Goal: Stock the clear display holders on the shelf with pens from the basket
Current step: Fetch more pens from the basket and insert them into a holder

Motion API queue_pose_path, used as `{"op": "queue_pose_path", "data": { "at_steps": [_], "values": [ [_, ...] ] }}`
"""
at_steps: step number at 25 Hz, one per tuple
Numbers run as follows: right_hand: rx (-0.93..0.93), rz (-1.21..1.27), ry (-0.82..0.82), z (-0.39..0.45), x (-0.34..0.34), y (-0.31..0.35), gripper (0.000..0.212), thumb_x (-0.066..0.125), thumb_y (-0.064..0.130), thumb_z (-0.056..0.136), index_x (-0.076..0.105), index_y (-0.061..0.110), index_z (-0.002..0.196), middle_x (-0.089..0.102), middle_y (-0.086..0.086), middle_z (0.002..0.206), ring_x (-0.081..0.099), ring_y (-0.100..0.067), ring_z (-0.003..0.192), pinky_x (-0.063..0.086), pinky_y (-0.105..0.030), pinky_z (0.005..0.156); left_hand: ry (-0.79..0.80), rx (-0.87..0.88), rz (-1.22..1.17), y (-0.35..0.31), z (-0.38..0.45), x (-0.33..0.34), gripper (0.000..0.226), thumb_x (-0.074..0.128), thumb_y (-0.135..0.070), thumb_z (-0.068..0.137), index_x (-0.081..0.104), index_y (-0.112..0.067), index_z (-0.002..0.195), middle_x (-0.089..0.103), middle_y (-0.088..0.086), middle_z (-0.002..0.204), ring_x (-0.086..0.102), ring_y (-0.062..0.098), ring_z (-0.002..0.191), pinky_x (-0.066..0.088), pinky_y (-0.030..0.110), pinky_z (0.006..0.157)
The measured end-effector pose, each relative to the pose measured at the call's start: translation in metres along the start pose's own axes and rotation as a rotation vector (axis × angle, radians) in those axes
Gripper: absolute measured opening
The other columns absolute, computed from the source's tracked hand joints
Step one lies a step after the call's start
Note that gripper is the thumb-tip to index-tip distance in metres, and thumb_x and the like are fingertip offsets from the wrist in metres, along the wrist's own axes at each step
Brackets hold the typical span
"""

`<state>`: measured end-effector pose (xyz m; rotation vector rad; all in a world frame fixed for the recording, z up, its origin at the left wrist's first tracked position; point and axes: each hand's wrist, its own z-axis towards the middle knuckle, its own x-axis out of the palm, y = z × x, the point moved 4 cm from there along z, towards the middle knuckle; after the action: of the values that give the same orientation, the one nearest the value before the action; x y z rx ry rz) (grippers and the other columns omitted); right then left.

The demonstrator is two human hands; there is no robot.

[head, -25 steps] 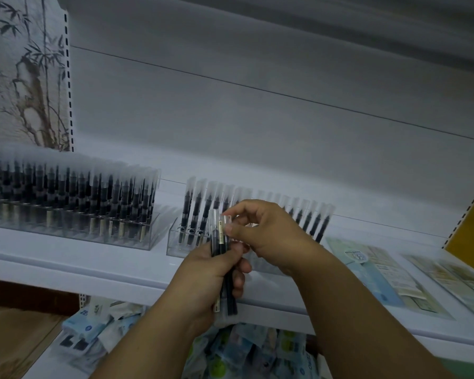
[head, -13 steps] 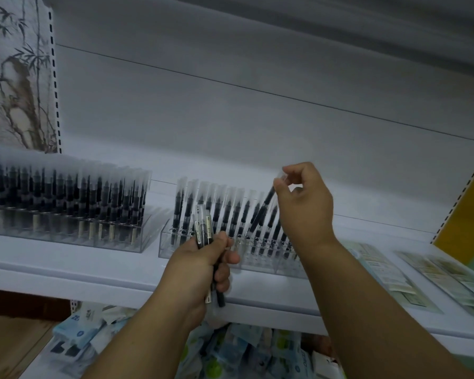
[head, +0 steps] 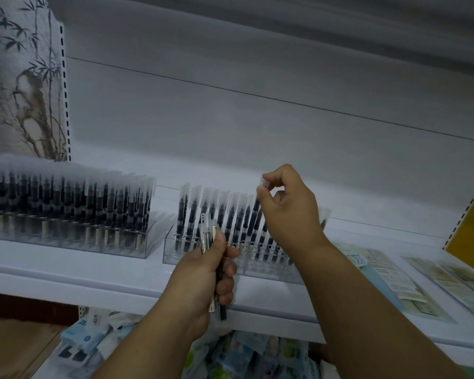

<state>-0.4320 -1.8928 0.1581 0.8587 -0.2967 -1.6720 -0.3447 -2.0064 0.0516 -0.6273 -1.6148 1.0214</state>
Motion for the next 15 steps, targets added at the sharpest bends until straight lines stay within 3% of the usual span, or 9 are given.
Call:
{"op": "queue_pose_path", "data": {
  "at_steps": [7,12,15],
  "values": [
    [-0.032,-0.067,0.052,-0.004,0.004,-0.003,0.009,0.061,0.022,0.094,0.054,0.027,0.091,0.052,0.015,0.069,0.043,-0.006,0.051,0.040,-0.022,0.057,-0.003,-0.020,-0.048,0.005,0.003,0.004,0.044,0.061,-0.044,0.086,0.061,-0.001,0.097,0.047,0.005,0.058,0.032,0.014,0.041,0.027,0.023,0.041],
    [0.002,0.006,-0.155,-0.005,-0.004,-0.008,0.008,0.059,0.023,0.095,0.053,0.028,0.092,0.054,0.013,0.075,0.042,-0.007,0.047,0.043,-0.025,0.053,-0.025,-0.016,-0.075,0.004,0.002,-0.001,0.038,0.059,-0.037,0.092,0.060,0.000,0.098,0.047,0.005,0.057,0.032,0.014,0.039,0.027,0.023,0.040],
    [-0.040,-0.036,-0.143,0.000,-0.006,-0.005,0.008,0.057,0.025,0.095,0.053,0.029,0.093,0.056,0.013,0.079,0.043,-0.007,0.051,0.044,-0.027,0.056,-0.026,-0.019,-0.051,0.004,0.003,-0.003,0.031,0.059,-0.031,0.093,0.060,0.000,0.096,0.047,0.005,0.056,0.032,0.014,0.039,0.027,0.022,0.039]
  ]
}}
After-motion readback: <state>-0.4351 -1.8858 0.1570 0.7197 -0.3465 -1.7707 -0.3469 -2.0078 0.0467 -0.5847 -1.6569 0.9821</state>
